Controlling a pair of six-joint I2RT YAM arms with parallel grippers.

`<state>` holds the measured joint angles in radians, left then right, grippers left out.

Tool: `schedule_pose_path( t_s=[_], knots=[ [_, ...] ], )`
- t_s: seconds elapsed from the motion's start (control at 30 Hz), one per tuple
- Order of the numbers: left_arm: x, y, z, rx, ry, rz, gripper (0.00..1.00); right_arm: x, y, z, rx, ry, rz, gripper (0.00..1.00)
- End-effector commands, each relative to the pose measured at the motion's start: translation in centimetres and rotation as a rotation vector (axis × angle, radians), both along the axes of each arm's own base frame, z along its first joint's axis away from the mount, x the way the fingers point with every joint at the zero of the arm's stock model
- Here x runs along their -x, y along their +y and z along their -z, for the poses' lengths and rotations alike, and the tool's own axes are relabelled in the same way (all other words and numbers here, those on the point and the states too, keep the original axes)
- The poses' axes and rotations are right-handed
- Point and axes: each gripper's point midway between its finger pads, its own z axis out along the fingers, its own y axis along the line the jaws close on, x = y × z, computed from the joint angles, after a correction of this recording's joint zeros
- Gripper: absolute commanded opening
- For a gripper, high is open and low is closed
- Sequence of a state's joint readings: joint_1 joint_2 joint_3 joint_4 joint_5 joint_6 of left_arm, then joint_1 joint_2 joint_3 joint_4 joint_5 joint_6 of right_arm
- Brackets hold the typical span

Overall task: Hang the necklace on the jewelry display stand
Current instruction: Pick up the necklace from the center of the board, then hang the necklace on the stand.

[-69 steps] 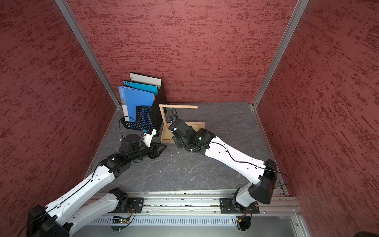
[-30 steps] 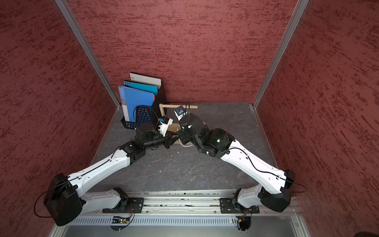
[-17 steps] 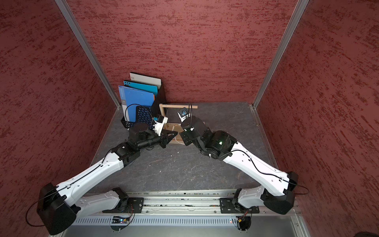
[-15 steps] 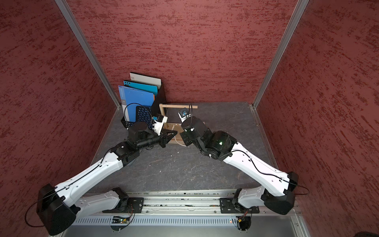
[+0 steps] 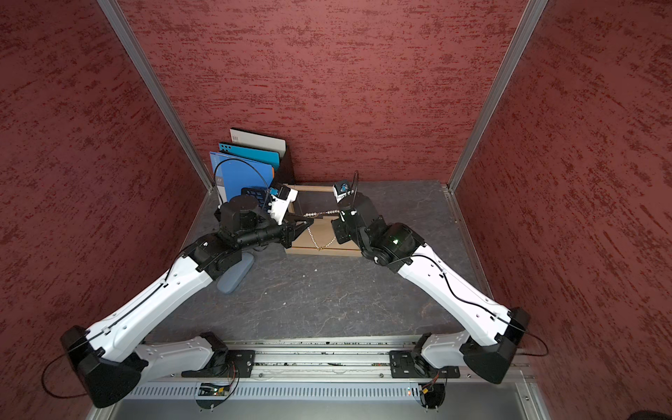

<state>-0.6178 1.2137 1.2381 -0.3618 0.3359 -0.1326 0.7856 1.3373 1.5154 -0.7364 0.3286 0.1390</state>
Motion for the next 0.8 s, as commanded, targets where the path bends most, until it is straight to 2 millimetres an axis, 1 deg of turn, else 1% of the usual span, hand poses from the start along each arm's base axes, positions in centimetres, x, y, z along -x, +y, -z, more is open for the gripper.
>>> schedule_pose_path(
  t_s=[0.0, 0.17, 0.33, 0.37, 0.47, 0.63, 0.77],
  knots=[
    [-0.3, -0.1, -0.1, -0.047, 0.021, 0.018, 0.00, -1.6, -0.3, -0.7, -0.058, -0.023, 0.006, 0.02],
    [-1.8, -1.3, -0.8, -0.062, 0.023, 0.028, 0.00, -4.3, -1.1, -1.1, -0.076, -0.048, 0.033, 0.02],
    [-3.5, -2.5, -1.5, -0.068, 0.021, 0.031, 0.00, -7.3, -2.1, -0.8, -0.089, -0.046, 0.077, 0.02],
    [-3.9, -2.7, -1.6, -0.069, 0.021, 0.028, 0.00, -8.3, -2.2, 0.0, -0.082, -0.029, 0.091, 0.02],
    [-5.3, -3.2, -1.8, -0.068, 0.013, 0.004, 0.00, -10.3, -2.9, 0.5, -0.094, -0.017, 0.116, 0.02],
    [-7.7, -4.2, -2.1, -0.041, -0.014, -0.039, 0.00, -13.2, -4.0, 0.8, -0.115, -0.013, 0.148, 0.02],
    [-9.7, -5.5, -1.7, -0.027, -0.021, -0.050, 0.00, -15.4, -4.9, 0.6, -0.131, -0.034, 0.171, 0.02]
  ],
)
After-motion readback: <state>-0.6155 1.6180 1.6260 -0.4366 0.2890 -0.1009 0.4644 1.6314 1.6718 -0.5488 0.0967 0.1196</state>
